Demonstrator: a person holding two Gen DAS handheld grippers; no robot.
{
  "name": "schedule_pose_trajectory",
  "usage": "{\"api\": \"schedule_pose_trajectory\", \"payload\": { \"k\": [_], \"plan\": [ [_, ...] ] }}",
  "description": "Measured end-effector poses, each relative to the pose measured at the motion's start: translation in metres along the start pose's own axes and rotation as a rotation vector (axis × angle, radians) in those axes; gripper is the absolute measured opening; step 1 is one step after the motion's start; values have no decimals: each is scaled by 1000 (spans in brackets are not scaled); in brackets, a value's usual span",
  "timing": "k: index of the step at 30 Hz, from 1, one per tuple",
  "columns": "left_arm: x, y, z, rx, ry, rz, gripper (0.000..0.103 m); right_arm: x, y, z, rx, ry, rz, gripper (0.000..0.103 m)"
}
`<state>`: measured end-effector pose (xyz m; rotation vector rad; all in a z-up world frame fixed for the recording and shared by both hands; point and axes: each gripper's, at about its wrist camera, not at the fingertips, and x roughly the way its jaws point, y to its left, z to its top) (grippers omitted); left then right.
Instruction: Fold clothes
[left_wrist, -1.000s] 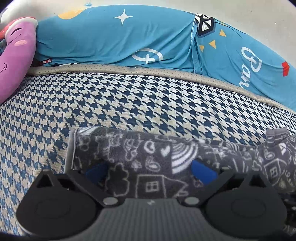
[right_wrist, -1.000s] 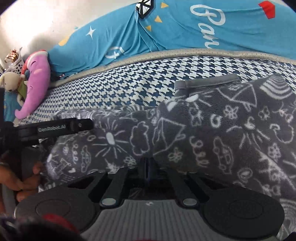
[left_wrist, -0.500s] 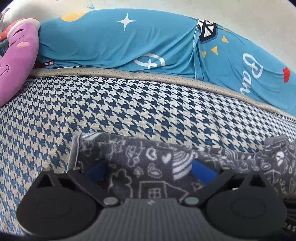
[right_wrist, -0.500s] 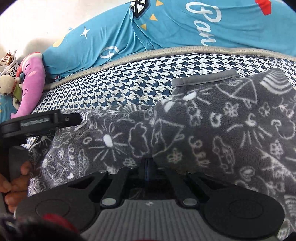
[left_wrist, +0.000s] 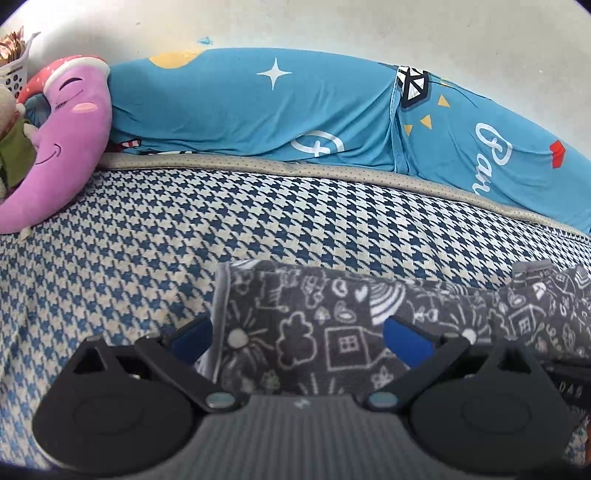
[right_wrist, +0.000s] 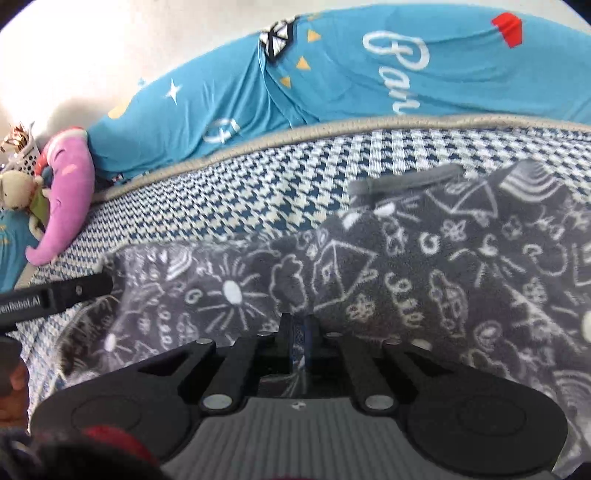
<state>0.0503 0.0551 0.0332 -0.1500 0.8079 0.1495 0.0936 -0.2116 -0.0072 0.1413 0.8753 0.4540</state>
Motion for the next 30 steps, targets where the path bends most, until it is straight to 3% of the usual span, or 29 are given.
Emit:
{"api": "schedule_pose_trajectory", "payload": {
  "k": [9, 15, 22, 30],
  "plan": [
    [-27, 19, -22, -31, -8, 37, 103, -46, -14, -5, 115, -63, 51, 7],
    [-32, 22, -31, -31, -3, 43, 103, -56, -26, -17, 190, -50, 134, 7],
    [-23, 19, -34, -22, 23, 44, 103, -47, -24, -22, 209, -15, 151, 7],
    [-14, 20, -36, -25, 53, 48, 103, -26, -16, -31, 173, 50, 77, 6]
  ]
}}
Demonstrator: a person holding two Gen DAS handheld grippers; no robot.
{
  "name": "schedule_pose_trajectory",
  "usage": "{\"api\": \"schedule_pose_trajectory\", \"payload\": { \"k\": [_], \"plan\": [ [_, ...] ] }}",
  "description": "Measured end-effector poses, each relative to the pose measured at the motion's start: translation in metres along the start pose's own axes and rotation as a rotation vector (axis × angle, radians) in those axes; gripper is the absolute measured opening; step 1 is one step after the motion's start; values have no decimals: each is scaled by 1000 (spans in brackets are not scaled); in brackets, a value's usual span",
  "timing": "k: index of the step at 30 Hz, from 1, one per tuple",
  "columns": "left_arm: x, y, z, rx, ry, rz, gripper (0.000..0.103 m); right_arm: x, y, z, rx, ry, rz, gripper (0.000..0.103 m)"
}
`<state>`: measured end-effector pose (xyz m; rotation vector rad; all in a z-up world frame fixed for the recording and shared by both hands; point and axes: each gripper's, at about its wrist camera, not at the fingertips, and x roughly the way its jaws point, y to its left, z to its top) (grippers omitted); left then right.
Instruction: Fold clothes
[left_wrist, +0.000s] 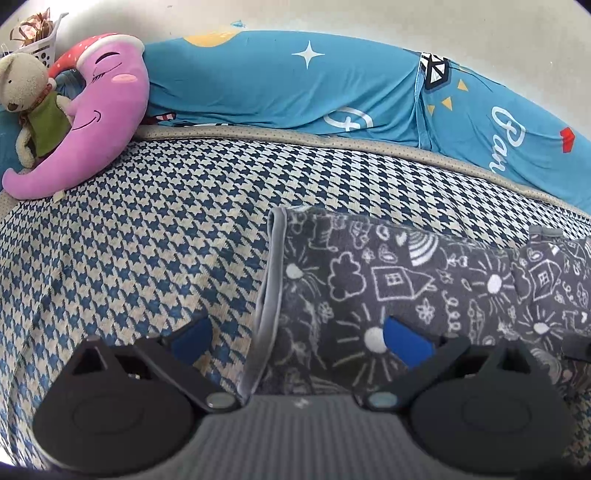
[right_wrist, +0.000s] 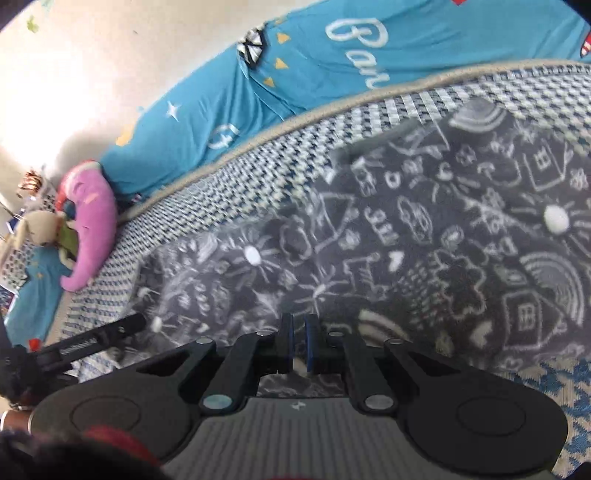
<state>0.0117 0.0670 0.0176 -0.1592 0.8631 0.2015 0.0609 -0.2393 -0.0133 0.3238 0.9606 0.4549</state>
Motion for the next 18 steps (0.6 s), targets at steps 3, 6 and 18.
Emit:
{"api": "schedule_pose_trajectory", "payload": {
  "k": [3, 6, 18],
  "plan": [
    [4, 0, -2, 1, 15, 7, 103, 10, -1, -3, -32, 21, -55, 0],
    [7, 1, -3, 2, 27, 18, 103, 18, 2, -8, -81, 28, -88, 0],
    [2, 17, -1, -28, 25, 7, 103, -2, 9, -7, -101, -26, -54, 5]
  ]
}}
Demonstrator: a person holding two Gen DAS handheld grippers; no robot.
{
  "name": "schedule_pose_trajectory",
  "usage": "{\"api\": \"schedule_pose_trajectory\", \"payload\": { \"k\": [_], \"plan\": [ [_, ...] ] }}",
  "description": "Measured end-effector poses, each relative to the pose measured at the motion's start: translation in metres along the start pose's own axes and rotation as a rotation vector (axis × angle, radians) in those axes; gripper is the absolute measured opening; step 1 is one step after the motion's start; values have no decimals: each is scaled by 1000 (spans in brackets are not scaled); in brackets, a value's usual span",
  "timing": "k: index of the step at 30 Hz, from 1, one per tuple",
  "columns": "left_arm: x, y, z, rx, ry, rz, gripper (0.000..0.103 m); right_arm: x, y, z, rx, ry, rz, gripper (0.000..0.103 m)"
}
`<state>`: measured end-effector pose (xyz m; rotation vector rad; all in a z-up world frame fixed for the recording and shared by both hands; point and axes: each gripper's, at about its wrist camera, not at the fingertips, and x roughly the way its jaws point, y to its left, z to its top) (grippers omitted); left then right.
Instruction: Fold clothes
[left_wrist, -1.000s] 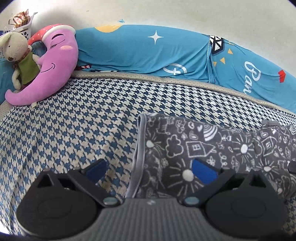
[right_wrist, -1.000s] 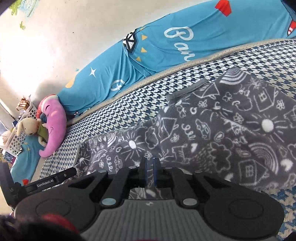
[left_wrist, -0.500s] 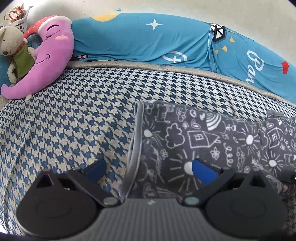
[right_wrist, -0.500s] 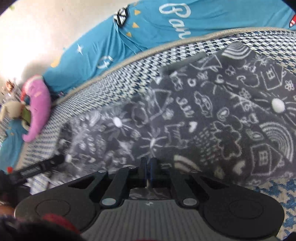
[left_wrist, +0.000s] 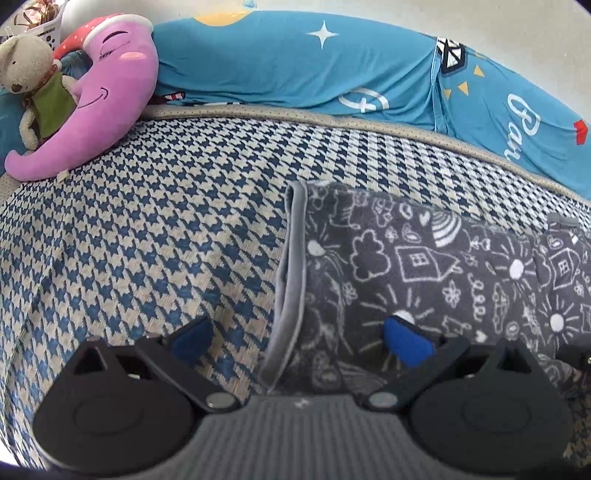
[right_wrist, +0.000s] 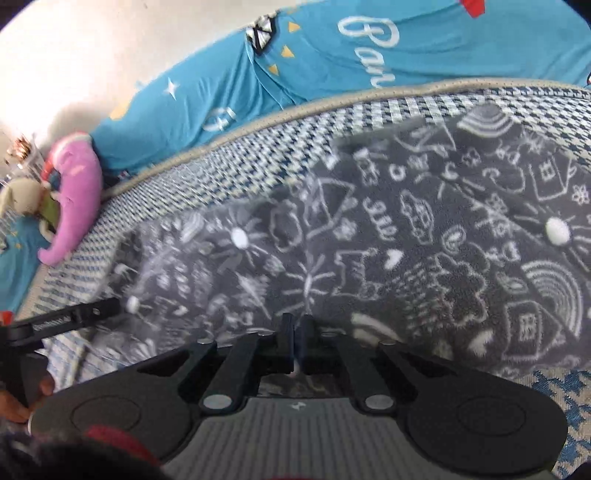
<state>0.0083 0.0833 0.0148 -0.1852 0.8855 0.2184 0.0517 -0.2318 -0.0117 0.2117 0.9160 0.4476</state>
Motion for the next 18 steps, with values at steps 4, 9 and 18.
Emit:
{"api": "schedule_pose_trajectory", "payload": {
  "k": [4, 9, 18],
  "plan": [
    [-11, 9, 3, -13, -29, -9, 103, -16, 1, -1, 11, -35, 47, 7],
    [-18, 17, 4, -33, -26, -15, 103, -18, -3, -5, 81, -18, 111, 7],
    [-16, 26, -1, -28, 4, 8, 103, -4, -7, -11, 101, 31, 76, 7]
  ]
}}
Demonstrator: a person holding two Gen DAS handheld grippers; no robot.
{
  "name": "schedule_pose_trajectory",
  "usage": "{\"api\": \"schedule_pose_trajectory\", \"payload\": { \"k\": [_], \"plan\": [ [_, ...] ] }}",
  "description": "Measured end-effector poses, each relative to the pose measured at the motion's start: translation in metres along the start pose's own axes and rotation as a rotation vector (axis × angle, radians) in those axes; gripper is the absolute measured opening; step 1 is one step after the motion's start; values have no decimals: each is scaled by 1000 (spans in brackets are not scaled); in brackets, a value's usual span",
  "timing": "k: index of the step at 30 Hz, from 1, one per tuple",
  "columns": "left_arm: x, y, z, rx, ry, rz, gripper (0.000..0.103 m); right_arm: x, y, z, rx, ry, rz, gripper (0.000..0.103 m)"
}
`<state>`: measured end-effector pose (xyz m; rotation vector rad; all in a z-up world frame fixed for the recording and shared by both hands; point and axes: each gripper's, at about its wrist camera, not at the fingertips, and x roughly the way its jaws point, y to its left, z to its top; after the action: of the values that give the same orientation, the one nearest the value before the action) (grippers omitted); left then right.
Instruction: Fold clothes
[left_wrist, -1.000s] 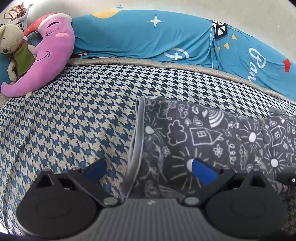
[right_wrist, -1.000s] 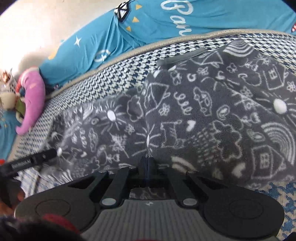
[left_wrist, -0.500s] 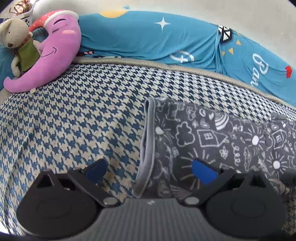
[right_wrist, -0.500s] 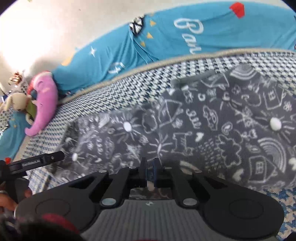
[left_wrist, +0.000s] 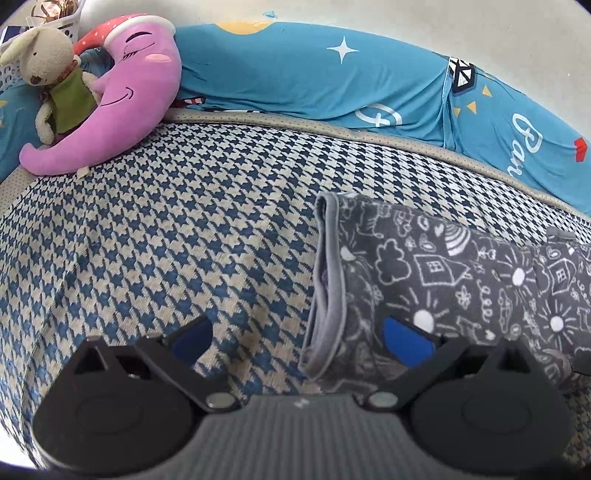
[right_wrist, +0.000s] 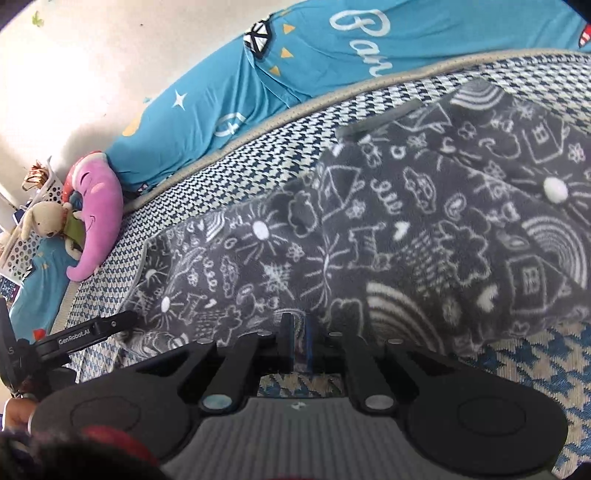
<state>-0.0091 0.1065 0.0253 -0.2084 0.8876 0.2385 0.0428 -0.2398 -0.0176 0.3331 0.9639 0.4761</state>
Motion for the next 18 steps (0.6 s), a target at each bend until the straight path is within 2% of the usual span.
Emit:
{"api": "schedule_pose_trajectory", "payload": {
  "k": [10, 18],
  "plan": [
    [9, 7, -8, -3, 49, 1, 103, 13, 7, -7, -89, 43, -82, 1],
    [15, 9, -13, -17, 74, 1, 103, 15, 8, -8, -91, 37, -102, 0]
  ]
}}
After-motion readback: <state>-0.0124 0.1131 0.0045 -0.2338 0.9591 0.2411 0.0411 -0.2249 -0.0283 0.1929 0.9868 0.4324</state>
